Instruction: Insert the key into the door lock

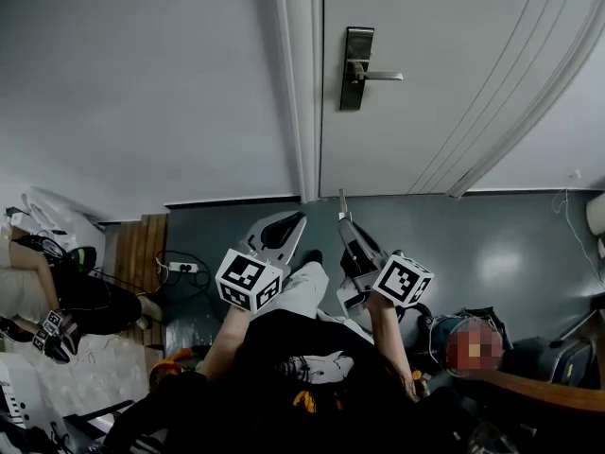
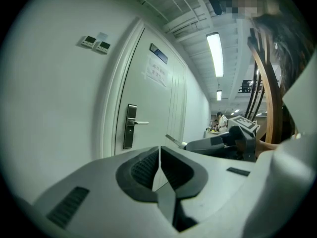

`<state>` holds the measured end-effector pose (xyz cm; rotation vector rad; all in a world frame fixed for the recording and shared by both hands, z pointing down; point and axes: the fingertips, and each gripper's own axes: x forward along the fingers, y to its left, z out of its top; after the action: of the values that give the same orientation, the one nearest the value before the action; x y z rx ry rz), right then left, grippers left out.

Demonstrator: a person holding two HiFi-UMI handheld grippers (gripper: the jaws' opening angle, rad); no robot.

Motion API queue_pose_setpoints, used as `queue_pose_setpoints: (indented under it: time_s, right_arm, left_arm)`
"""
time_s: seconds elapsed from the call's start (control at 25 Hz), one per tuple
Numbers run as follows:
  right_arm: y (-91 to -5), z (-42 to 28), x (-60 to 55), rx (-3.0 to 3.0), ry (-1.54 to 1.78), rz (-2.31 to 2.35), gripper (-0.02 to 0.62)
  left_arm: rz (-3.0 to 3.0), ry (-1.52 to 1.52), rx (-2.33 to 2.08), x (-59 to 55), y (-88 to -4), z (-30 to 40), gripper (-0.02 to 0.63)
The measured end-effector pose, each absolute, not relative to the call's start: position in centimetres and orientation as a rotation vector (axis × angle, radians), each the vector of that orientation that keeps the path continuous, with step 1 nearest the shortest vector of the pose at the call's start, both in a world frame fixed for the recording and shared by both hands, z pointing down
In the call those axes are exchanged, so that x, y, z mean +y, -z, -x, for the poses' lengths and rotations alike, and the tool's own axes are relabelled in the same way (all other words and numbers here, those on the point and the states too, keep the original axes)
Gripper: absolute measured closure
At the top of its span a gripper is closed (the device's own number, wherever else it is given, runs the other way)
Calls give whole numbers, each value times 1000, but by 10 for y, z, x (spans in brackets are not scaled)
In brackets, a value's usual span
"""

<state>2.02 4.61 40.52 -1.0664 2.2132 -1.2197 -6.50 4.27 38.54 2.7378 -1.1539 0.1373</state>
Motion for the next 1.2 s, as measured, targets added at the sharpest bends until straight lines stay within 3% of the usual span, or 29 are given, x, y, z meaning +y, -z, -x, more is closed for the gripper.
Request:
queue_pose_setpoints:
  time_s: [1.2]
  right_arm:
    - [-429,-49,-186,2111,1302,1239,575]
  left_arm:
    - [-2769,-90,-908,-184,-405,30,591]
